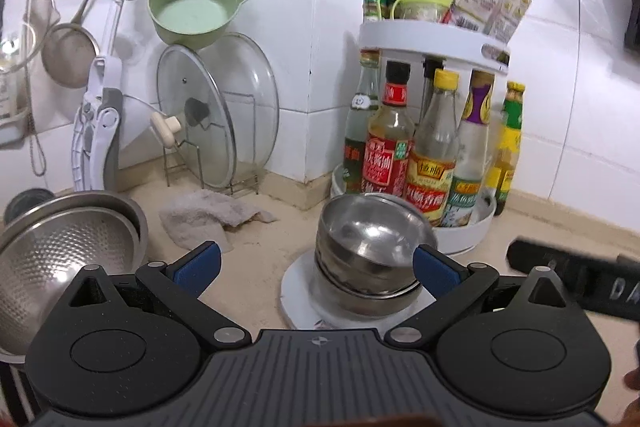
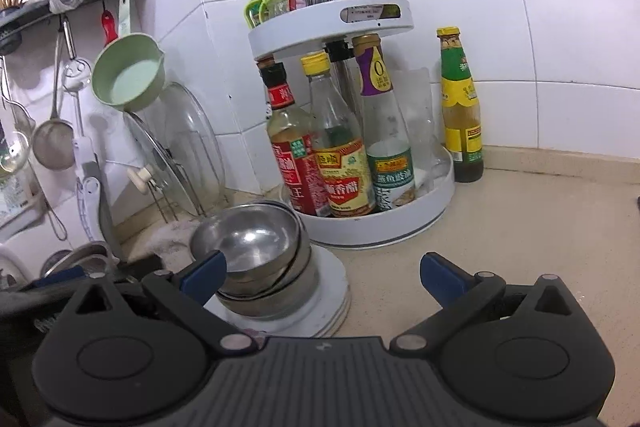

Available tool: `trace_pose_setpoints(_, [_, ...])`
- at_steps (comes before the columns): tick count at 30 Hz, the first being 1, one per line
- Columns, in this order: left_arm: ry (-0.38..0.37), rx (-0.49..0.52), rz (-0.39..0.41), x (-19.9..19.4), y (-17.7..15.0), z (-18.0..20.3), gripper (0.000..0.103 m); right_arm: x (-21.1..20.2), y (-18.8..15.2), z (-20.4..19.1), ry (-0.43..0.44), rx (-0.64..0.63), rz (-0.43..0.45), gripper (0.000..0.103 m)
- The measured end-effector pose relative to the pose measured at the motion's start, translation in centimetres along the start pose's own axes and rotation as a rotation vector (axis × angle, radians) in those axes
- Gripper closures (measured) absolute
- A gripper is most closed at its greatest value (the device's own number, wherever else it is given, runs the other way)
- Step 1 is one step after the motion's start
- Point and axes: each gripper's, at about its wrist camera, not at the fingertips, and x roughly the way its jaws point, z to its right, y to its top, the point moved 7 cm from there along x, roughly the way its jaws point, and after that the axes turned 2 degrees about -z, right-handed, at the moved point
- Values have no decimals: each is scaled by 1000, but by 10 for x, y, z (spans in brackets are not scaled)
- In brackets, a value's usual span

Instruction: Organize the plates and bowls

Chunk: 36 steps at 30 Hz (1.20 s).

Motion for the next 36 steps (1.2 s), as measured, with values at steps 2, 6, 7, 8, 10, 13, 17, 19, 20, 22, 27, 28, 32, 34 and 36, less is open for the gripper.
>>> trace_pose_setpoints(2, [8,-4,10,-2,1,0,0,-1,2,-1,-10,-16,15,1])
trace_pose_setpoints(6, [-10,-29,39,-8,6,-1,0,-1,4,3,-3,22,18,1])
trace_pose_setpoints(7, [-14,-32,45,-9,6,-1,0,-1,3,3,-7,26,18,1])
trace_pose_setpoints(8, [-16,-33,48,-9,7,-1,0,-1,3,4,-10,32,18,1])
trace_pose_setpoints(10, [-21,-35,53,-10,8,-2,0,-2,3,4,-4,41,15,1])
trace_pose_setpoints(13, [-21,-32,59,-12,9,-2,0,-4,4,3,-1,41,21,1])
trace_pose_setpoints(17, [-10,-34,64,-14,10,-3,0,-4,4,2,4,44,16,1])
trace_pose_setpoints(19, [-5,-32,70,-16,11,-4,0,-4,4,1,10,49,17,1])
trace_pose_setpoints(20, [-5,-34,73,-17,11,-4,0,-4,4,0,13,52,17,1])
trace_pose_setpoints(22, [-11,-43,75,-18,12,-6,0,-5,5,-1,19,58,20,1])
trace_pose_setpoints(27, [-34,-52,76,-20,16,-9,0,-8,8,-5,32,56,39,1])
trace_pose_setpoints(28, [-40,-49,77,-20,17,-9,0,-9,8,-6,35,57,41,1])
trace_pose_setpoints(32, [-18,-16,122,-27,20,-9,0,-10,9,-7,52,70,51,1])
trace_pose_setpoints(34, [-2,4,149,-30,22,-9,0,-10,9,-9,60,71,51,1])
trace_pose_setpoints(36, [13,19,174,-32,24,-9,0,-10,10,-10,67,69,51,1])
